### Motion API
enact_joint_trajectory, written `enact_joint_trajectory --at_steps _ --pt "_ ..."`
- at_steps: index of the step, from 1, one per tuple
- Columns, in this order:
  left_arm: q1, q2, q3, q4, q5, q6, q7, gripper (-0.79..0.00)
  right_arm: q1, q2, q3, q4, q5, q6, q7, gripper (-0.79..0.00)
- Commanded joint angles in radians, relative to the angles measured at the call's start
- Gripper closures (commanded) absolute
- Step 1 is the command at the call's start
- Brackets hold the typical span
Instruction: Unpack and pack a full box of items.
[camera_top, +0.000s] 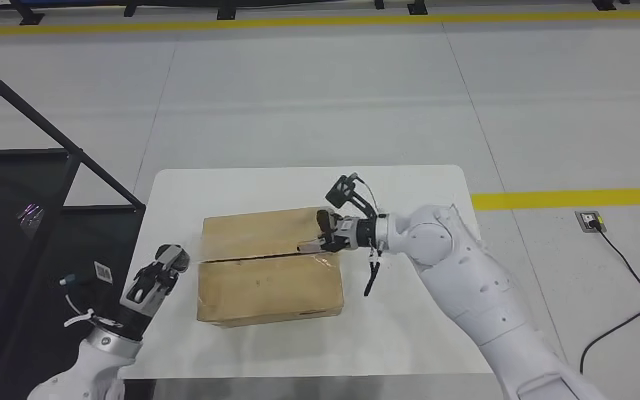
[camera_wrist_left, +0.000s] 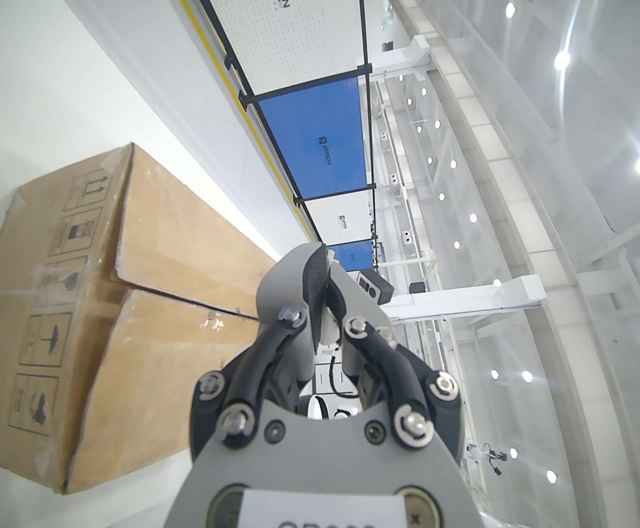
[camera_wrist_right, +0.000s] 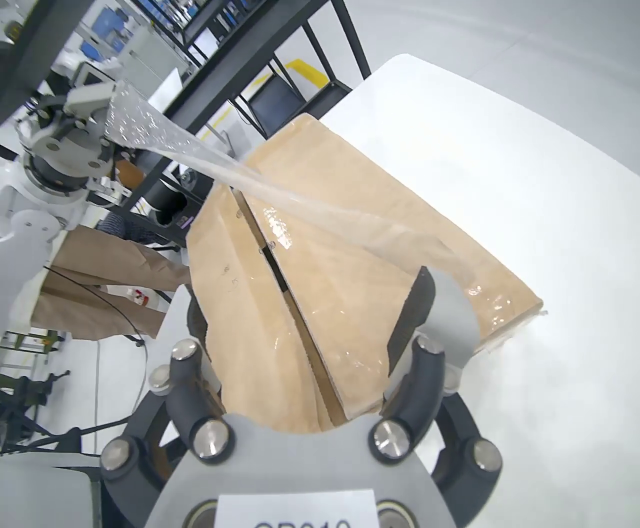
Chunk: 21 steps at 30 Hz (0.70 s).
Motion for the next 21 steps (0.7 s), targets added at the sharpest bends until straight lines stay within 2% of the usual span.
enact_joint_trajectory --at_steps 1,5,11,15,21 --pt "0.016 0.000 -0.006 0.003 -0.004 -0.030 -0.017 0.000 -0.001 0.001 0.011 0.005 0.045 -0.013 -0.007 -0.785" --pt "0.051 0.001 -0.024 0.009 -0.025 -0.102 -0.065 0.000 -0.008 0.005 0.028 0.008 0.134 -0.027 0.008 -0.785" --pt "0.089 0.003 -0.043 0.029 -0.041 -0.175 -0.121 0.000 0.003 0.009 0.023 0.011 0.268 -0.025 0.134 -0.785" --pt "0.103 0.006 -0.060 0.058 -0.083 -0.240 -0.194 0.000 0.025 0.007 0.004 0.016 0.334 0.049 0.237 -0.785" --pt "0.125 0.009 -0.069 0.100 -0.108 -0.331 -0.260 0.000 0.036 0.007 -0.017 -0.048 0.273 0.198 0.228 -0.785"
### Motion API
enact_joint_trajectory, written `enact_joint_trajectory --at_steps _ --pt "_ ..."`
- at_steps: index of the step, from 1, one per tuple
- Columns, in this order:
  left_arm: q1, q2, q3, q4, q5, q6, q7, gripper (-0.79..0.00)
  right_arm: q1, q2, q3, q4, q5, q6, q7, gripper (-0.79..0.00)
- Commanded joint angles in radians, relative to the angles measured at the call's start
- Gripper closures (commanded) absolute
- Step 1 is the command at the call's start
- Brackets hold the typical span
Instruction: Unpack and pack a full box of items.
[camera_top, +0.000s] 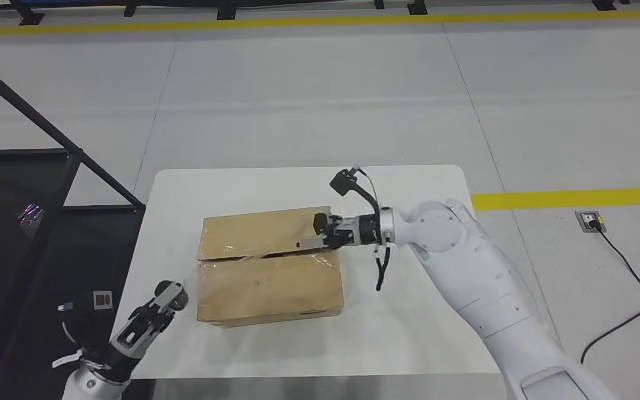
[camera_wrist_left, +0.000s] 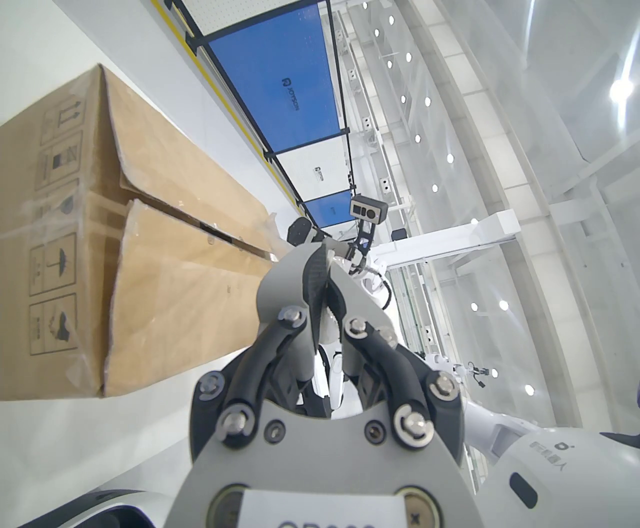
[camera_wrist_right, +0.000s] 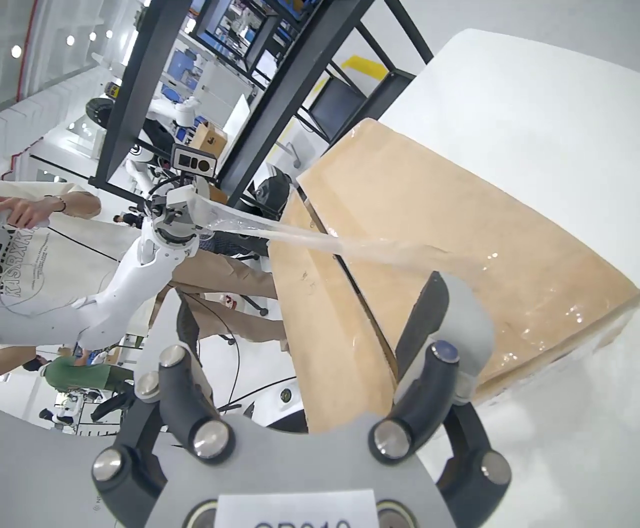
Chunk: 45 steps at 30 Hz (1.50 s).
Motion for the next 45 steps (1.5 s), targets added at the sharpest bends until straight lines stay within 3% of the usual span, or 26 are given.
enact_joint_trajectory --at_steps 1,8,10,16,26,31,38,40,42,45 --pt "0.004 0.000 0.002 0.009 -0.001 -0.019 -0.008 0.000 0.000 0.000 -0.002 -0.013 -0.015 0.028 -0.010 -0.785" --pt "0.012 -0.001 0.017 0.024 -0.003 -0.080 0.000 0.000 -0.003 0.000 -0.004 -0.017 -0.019 0.031 -0.011 -0.785" --pt "0.015 -0.001 0.019 0.029 -0.009 -0.095 -0.006 0.000 -0.006 -0.005 -0.036 -0.051 -0.042 0.081 0.020 -0.785" --pt "0.013 0.001 0.020 0.042 -0.025 -0.104 -0.027 0.000 0.048 -0.025 -0.092 -0.098 -0.119 0.349 -0.001 -0.785" --pt "0.010 0.005 0.023 0.052 -0.044 -0.118 -0.060 0.000 0.152 -0.068 -0.224 -0.203 -0.336 0.936 0.054 -0.785" --pt "0.008 0.006 0.025 0.055 -0.047 -0.123 -0.063 0.000 0.212 -0.098 -0.277 -0.165 -0.348 1.087 0.141 -0.785" --pt "0.005 0.008 0.027 0.063 -0.052 -0.130 -0.064 0.000 0.278 -0.143 -0.309 -0.030 -0.277 1.078 0.169 -0.770" --pt "0.003 0.009 0.028 0.066 -0.049 -0.135 -0.065 0.000 0.295 -0.157 -0.316 0.013 -0.257 1.068 0.167 -0.690" --pt "0.002 0.009 0.028 0.069 -0.050 -0.135 -0.066 0.000 0.309 -0.171 -0.326 0.046 -0.240 1.064 0.163 -0.674" --pt "0.001 0.010 0.029 0.070 -0.049 -0.136 -0.069 0.000 0.334 -0.193 -0.341 0.108 -0.221 1.088 0.169 -0.705"
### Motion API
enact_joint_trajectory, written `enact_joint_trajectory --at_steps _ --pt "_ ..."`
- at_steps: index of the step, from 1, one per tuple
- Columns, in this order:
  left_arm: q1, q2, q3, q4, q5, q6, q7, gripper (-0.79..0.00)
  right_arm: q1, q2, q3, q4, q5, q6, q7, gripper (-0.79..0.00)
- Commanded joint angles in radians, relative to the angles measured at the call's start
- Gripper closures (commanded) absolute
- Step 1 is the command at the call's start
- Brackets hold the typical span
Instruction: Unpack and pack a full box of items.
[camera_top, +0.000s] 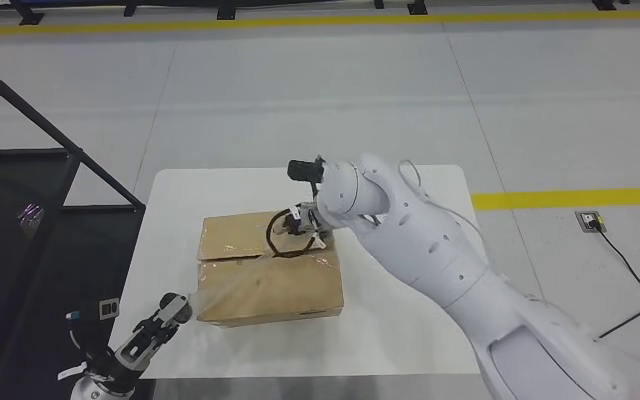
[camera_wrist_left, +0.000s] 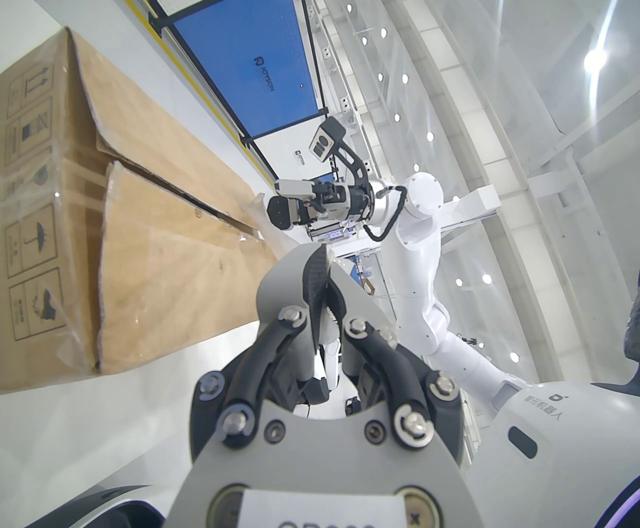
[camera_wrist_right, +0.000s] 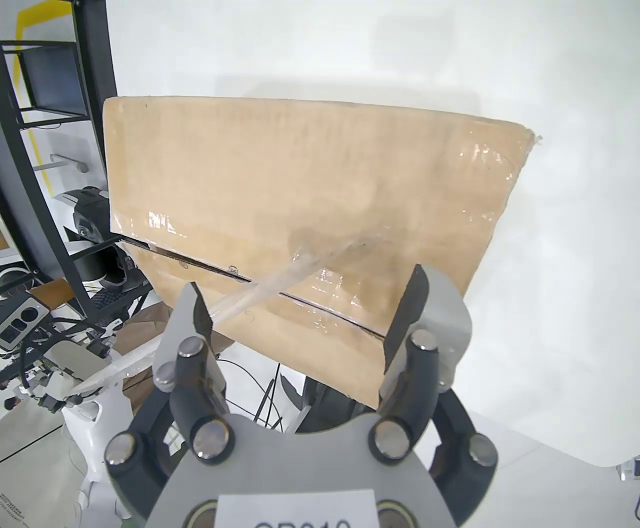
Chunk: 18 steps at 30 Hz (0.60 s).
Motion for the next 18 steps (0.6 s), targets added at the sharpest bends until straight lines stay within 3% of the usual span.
enact_joint_trajectory --at_steps 1,3,6,7,8,9,13,18 --pt "0.000 0.001 0.000 0.001 0.000 0.000 -0.001 0.000 0.014 -0.013 -0.008 0.037 0.016 0.009 0.008 -0.727" --pt "0.000 0.001 0.000 0.000 0.000 -0.002 -0.005 0.000 0.030 -0.027 -0.016 0.081 0.030 0.011 0.015 -0.736" --pt "0.000 0.002 0.000 0.000 -0.002 -0.003 -0.006 0.000 0.050 -0.047 -0.027 0.141 0.048 0.009 0.023 -0.634" --pt "0.001 0.003 0.000 -0.001 -0.004 -0.004 -0.007 0.000 0.056 -0.054 -0.030 0.155 0.052 0.007 0.022 -0.566" --pt "0.001 0.003 0.000 -0.001 -0.004 -0.004 -0.008 0.000 0.060 -0.060 -0.032 0.171 0.060 0.001 0.026 -0.422" --pt "0.001 0.003 0.000 -0.001 -0.006 -0.004 -0.009 0.000 0.066 -0.066 -0.035 0.186 0.065 -0.004 0.028 -0.360" --pt "0.001 0.004 0.000 -0.001 -0.006 -0.008 -0.012 0.000 0.084 -0.086 -0.043 0.239 0.080 -0.022 0.032 -0.179" --pt "0.001 0.006 0.000 -0.001 -0.007 -0.008 -0.012 0.000 0.102 -0.108 -0.048 0.295 0.094 -0.044 0.035 -0.040"
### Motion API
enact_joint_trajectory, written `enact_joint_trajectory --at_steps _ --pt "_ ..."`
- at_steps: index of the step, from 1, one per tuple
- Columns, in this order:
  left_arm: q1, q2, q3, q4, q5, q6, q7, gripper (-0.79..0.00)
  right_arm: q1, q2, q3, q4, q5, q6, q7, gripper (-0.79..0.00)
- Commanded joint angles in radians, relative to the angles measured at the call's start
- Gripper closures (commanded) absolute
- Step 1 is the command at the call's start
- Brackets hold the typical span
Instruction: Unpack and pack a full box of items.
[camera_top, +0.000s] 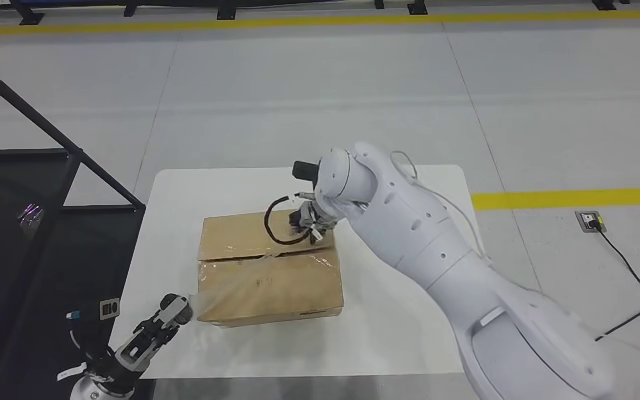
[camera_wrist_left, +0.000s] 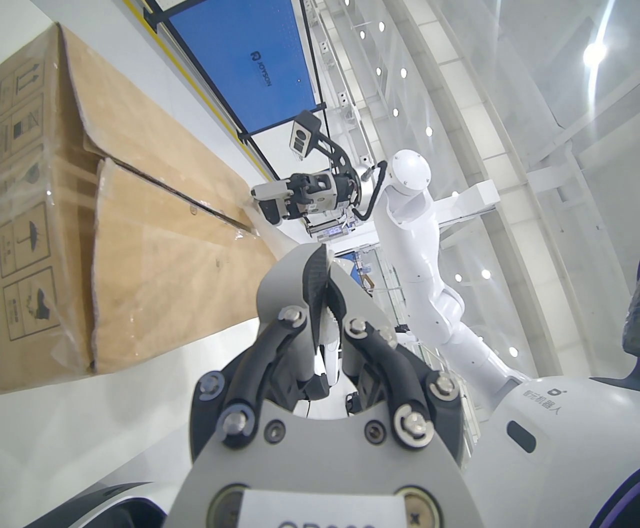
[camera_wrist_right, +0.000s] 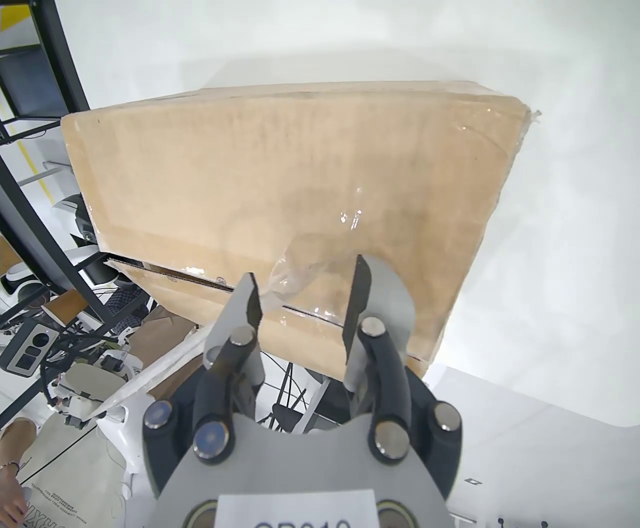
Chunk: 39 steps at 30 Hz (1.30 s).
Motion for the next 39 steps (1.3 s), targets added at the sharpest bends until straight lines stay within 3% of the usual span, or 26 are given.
enact_joint_trajectory --at_steps 1,12,19,24,28,34,39 --pt "0.000 0.000 0.000 -0.001 0.000 0.000 0.001 0.000 0.006 -0.007 -0.001 0.018 0.003 -0.005 -0.001 -0.028" --pt "-0.021 0.003 -0.017 0.012 -0.003 0.042 0.052 0.000 0.012 -0.024 0.022 0.063 0.027 -0.151 -0.052 0.000" --pt "-0.107 0.008 -0.013 0.049 0.043 0.147 0.107 0.000 -0.090 0.012 0.065 -0.016 -0.012 -0.244 -0.237 0.000" --pt "-0.149 0.011 -0.003 0.074 0.080 0.170 0.120 0.000 -0.215 0.066 0.123 -0.170 -0.079 -0.252 -0.369 0.000" --pt "-0.164 0.014 -0.005 0.094 0.084 0.179 0.117 0.000 -0.361 0.135 0.213 -0.395 -0.185 -0.221 -0.453 0.000" --pt "-0.174 0.016 -0.004 0.104 0.082 0.185 0.116 0.000 -0.605 0.225 0.360 -0.775 -0.362 -0.206 -0.444 0.000" --pt "-0.178 0.017 0.006 0.110 0.103 0.193 0.131 0.000 -0.695 0.248 0.405 -0.899 -0.418 -0.236 -0.455 0.000"
